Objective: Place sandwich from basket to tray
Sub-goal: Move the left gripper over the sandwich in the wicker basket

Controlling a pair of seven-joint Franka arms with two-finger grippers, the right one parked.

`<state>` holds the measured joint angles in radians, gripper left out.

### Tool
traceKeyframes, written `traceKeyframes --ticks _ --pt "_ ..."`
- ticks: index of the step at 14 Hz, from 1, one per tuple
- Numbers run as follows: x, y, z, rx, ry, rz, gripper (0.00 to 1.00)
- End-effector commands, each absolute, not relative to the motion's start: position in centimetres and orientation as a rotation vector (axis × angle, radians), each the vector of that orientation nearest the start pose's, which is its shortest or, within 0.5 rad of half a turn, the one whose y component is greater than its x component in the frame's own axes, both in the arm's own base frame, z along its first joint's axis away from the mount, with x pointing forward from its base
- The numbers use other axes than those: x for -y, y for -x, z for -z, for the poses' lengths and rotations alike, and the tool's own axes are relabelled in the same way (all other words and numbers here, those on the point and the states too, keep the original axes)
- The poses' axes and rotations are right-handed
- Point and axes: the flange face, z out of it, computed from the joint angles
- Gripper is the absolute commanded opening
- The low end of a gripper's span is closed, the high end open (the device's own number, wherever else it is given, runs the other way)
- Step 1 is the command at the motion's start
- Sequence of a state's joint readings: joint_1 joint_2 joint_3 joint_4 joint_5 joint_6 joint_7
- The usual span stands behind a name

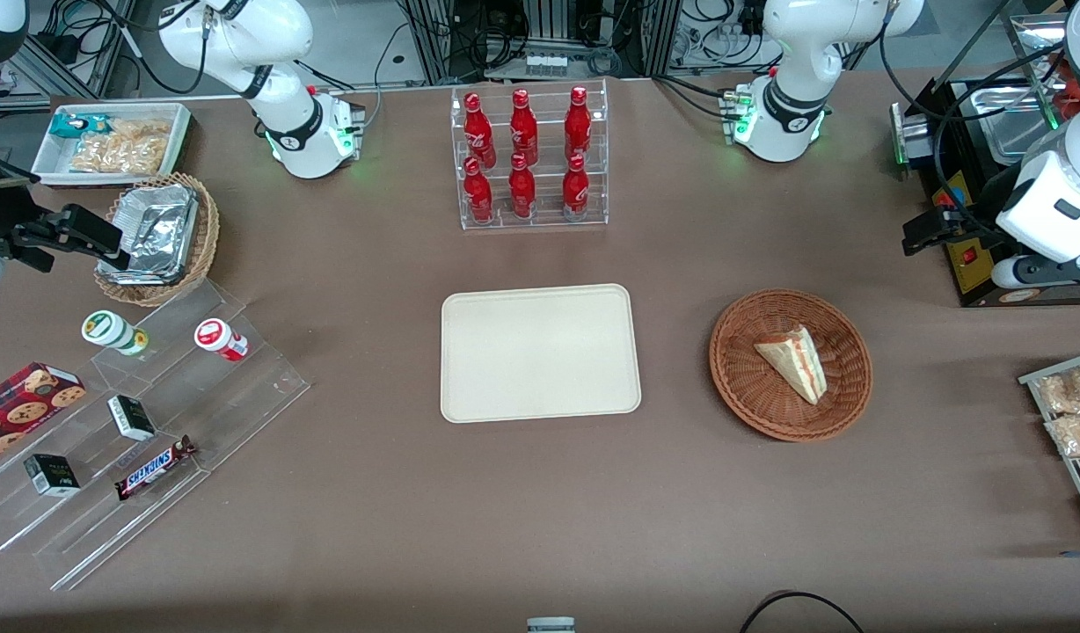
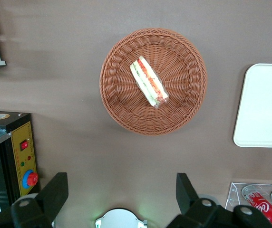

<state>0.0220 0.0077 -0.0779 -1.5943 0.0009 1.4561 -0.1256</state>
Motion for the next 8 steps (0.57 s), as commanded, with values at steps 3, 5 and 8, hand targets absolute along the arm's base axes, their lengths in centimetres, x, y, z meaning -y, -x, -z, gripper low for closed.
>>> traceKeyframes --ticks 3,5,8 --pt "3.4 -54.3 -59.6 0.084 3.11 -0.242 1.0" --pt "3.6 -55.0 -56.7 0.076 3.103 -0.298 1.0" --pt "3.6 -56.1 -50.7 0.088 3.108 -0.268 1.0"
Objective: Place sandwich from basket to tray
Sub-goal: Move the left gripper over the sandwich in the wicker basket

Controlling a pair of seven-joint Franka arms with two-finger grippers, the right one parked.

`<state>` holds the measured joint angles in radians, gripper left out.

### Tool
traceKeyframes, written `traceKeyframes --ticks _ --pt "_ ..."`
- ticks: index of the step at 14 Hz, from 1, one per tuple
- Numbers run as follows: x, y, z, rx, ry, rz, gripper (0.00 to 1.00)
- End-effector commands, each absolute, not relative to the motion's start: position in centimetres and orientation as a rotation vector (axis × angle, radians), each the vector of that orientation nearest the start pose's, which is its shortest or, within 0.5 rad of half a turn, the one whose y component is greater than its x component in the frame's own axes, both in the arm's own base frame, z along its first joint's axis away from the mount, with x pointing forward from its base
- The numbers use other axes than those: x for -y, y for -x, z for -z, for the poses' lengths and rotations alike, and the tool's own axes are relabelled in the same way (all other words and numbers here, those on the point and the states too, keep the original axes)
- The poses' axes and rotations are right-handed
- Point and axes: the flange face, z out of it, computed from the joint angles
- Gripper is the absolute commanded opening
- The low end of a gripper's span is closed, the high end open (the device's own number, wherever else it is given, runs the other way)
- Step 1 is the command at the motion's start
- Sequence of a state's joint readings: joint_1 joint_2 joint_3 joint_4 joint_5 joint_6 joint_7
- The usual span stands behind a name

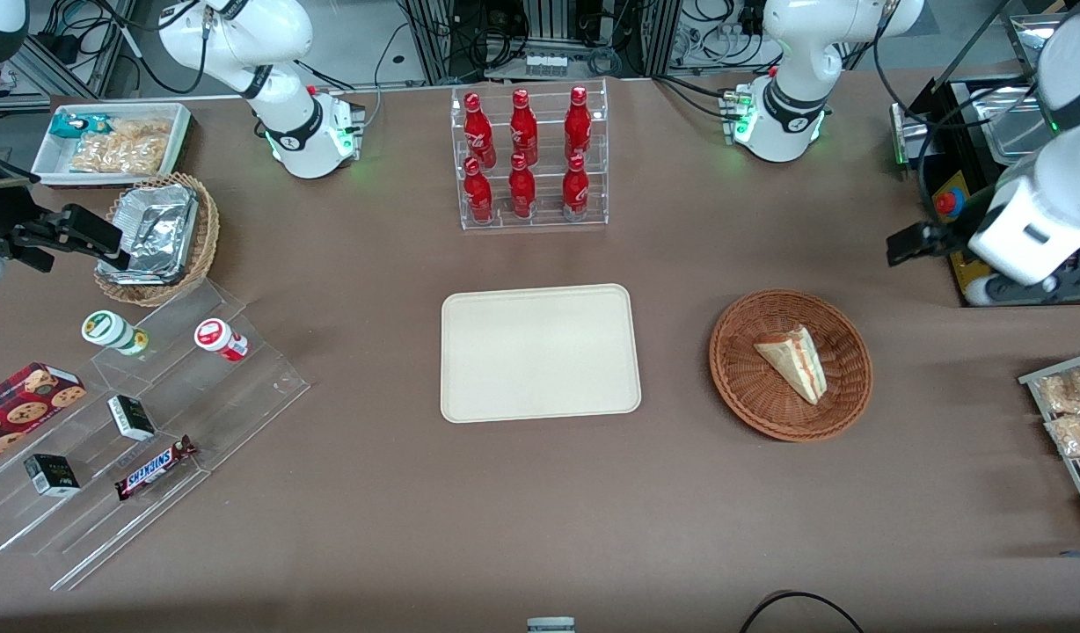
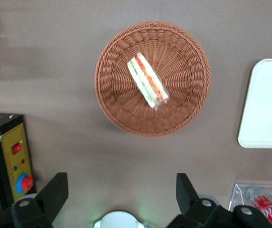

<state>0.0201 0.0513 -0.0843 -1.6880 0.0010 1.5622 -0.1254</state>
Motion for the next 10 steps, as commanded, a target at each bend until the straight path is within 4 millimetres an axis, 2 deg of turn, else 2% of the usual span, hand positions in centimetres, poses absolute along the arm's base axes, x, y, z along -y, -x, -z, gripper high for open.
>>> traceKeyframes --ticks 1,7,9,10 --pt "3.8 -56.2 -48.9 0.089 3.109 -0.266 1.0" --pt "4.1 -55.3 -40.1 0.124 3.126 -0.167 1.0" --pt "4.5 -55.0 -38.6 0.334 3.107 -0.149 1.0" --pt "6.1 -54.7 -37.4 0.421 3.093 -0.139 1.0"
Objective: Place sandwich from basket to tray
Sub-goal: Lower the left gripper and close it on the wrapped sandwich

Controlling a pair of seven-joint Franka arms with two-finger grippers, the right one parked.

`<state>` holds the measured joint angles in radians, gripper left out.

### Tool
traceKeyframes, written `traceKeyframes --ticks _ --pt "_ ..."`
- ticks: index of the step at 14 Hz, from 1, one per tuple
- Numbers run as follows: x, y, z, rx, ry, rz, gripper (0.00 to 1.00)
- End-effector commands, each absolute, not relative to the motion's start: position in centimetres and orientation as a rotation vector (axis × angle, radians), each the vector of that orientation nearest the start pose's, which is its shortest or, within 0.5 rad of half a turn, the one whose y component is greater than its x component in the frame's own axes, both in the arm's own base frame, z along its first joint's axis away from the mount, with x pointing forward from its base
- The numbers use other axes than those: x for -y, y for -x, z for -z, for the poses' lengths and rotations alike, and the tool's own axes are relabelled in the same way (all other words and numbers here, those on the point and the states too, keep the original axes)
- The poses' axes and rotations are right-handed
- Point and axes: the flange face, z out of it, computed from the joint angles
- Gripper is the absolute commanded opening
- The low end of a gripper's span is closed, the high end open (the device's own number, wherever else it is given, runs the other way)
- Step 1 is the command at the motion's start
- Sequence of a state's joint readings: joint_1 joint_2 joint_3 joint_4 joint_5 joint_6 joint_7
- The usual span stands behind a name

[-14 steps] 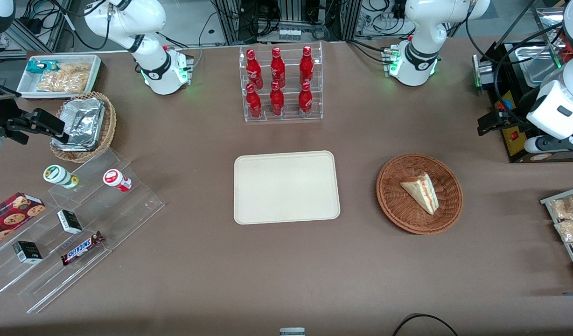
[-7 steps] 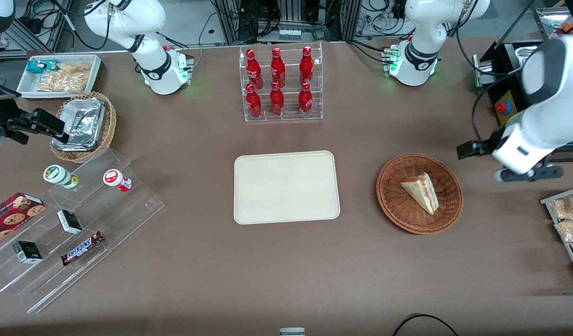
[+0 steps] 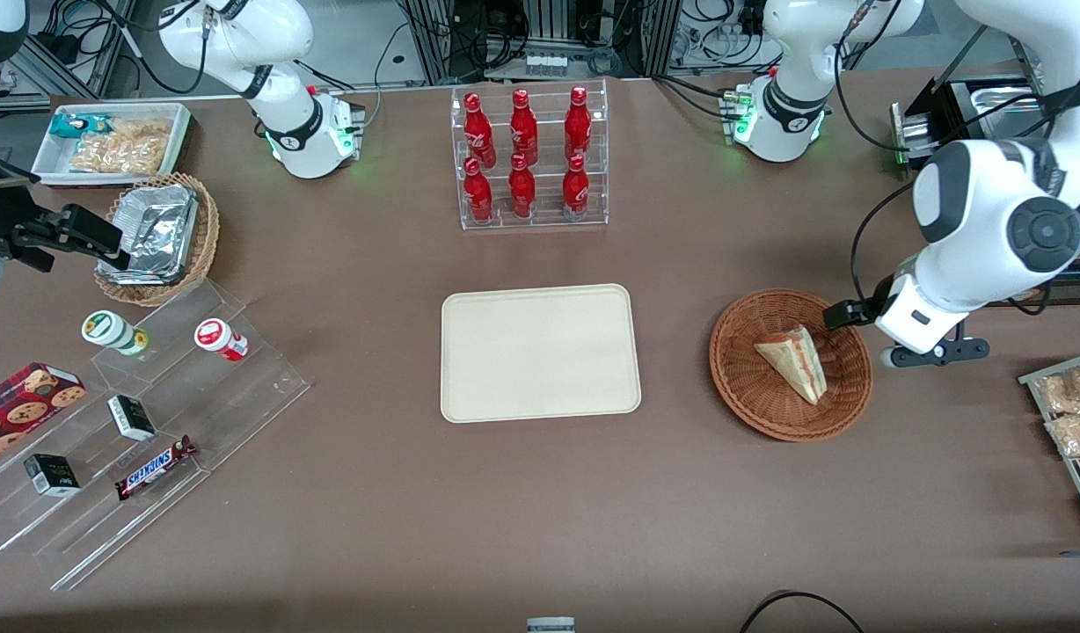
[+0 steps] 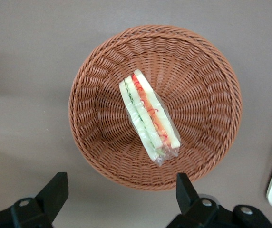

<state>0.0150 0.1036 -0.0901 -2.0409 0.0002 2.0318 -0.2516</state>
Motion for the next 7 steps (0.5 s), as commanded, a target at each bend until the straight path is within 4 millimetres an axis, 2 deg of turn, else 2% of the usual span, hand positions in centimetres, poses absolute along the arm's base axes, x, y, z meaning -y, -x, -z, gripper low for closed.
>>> traceKeyframes --ticks 1,4,6,7 --pt "6.9 -54.5 -36.6 0.532 3.076 -0.111 1.0" --pt "6.9 -53.3 -33.6 0.744 3.048 -0.031 1.0" --pt "6.9 -53.1 -31.9 0.951 2.996 -0.021 1.0" --pt "7.0 -53.2 -31.2 0.982 2.993 -0.005 1.0"
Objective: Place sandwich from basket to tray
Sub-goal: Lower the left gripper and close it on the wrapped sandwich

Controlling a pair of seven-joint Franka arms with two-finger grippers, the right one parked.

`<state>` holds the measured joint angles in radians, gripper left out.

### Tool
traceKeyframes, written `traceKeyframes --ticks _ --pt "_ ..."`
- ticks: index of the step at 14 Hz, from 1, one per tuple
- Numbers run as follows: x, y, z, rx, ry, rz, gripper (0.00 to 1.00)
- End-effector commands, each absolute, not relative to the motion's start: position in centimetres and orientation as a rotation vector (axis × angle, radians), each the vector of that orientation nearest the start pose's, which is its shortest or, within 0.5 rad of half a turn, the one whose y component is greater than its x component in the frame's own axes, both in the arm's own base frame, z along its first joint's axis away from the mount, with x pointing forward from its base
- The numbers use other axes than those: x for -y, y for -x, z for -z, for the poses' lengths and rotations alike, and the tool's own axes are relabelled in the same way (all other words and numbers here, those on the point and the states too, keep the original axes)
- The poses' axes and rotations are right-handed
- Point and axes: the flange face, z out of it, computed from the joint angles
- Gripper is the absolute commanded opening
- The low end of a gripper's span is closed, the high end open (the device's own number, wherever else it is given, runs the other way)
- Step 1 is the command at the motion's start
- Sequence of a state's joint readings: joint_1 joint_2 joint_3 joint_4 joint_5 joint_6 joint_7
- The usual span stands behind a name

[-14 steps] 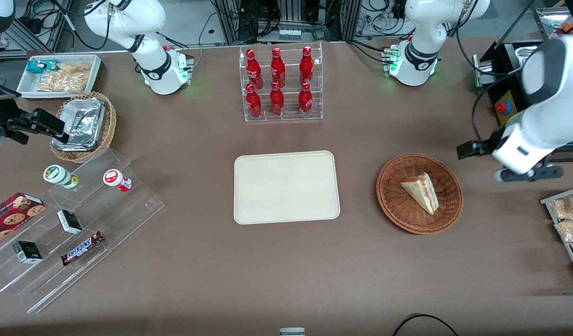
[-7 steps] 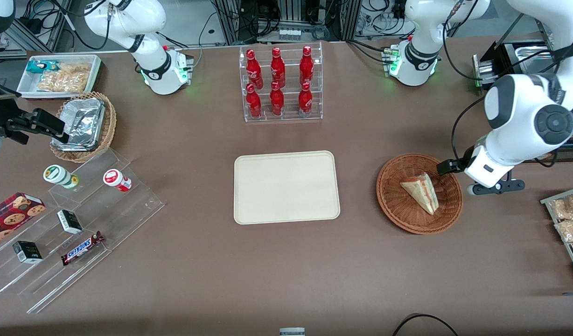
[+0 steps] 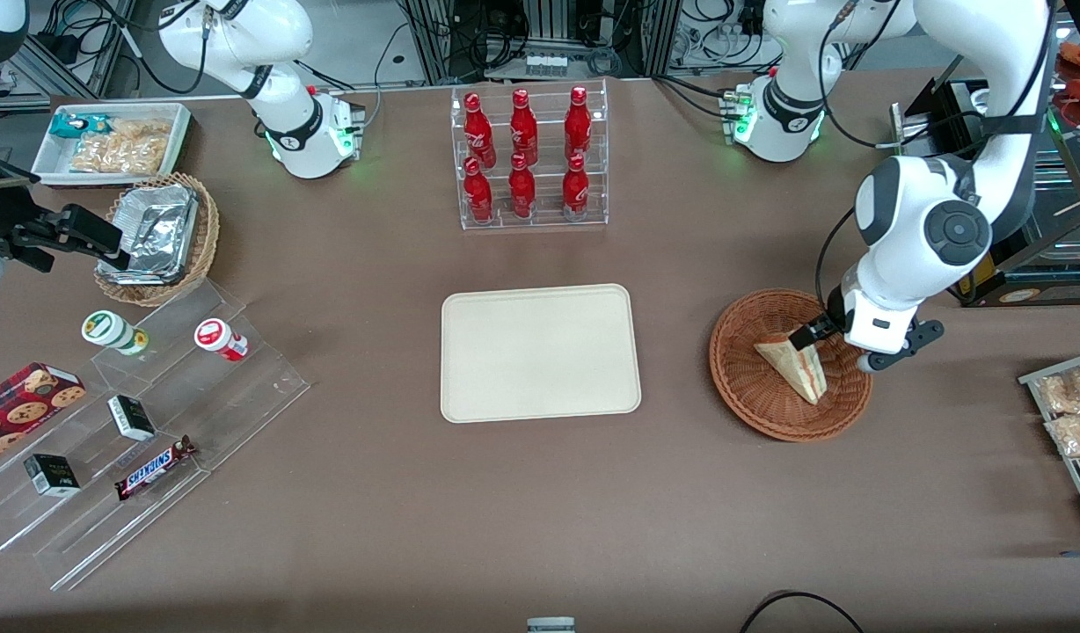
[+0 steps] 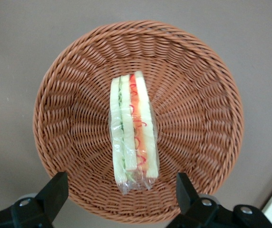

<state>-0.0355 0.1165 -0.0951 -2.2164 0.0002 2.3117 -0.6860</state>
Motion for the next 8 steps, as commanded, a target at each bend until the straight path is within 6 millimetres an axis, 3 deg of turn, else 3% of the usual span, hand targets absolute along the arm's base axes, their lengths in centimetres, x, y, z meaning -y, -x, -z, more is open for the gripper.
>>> traceKeyframes --ticks 1,8 --pt "7.1 -53.3 -30.3 0.999 2.989 -0.006 1.0" --pt "9.0 -53.8 -25.2 1.234 2.927 0.011 1.0"
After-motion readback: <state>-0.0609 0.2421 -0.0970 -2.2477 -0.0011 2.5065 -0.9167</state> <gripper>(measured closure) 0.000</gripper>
